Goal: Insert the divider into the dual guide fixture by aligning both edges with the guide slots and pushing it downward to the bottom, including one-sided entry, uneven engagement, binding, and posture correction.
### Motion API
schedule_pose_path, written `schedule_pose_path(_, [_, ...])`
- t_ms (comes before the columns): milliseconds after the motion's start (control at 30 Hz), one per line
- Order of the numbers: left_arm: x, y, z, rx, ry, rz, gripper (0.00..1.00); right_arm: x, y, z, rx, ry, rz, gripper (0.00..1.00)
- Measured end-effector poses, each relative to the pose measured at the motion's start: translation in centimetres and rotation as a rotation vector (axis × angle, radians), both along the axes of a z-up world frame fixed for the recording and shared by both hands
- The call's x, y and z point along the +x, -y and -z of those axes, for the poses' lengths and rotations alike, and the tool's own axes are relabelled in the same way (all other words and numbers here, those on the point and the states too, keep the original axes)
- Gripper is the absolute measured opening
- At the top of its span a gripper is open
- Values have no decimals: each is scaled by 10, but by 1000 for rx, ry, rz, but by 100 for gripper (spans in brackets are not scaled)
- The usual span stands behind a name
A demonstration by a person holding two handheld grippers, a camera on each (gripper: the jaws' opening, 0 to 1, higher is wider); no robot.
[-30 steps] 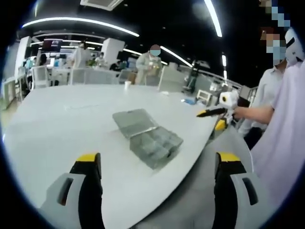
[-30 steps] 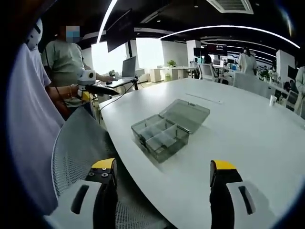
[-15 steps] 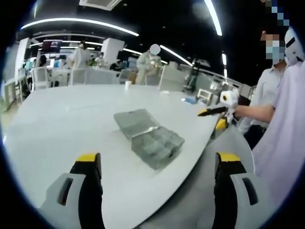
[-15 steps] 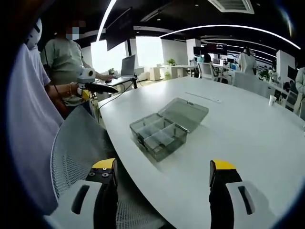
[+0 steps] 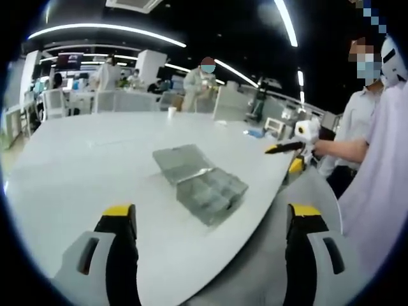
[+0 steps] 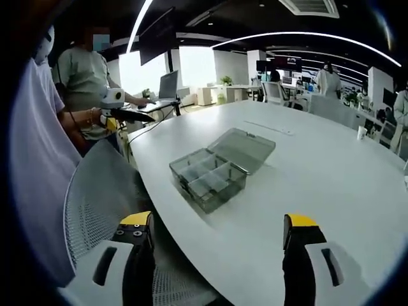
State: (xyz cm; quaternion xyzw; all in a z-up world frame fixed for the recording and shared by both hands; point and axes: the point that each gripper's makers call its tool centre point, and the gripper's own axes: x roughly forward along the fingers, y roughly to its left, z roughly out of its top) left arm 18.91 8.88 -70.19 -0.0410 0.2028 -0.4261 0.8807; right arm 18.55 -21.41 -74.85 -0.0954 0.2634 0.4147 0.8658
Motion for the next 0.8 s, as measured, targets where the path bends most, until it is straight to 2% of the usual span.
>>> schedule_pose_path(800, [6, -2, -2, 3, 2, -6, 96, 3, 1, -2, -17, 2, -2, 77])
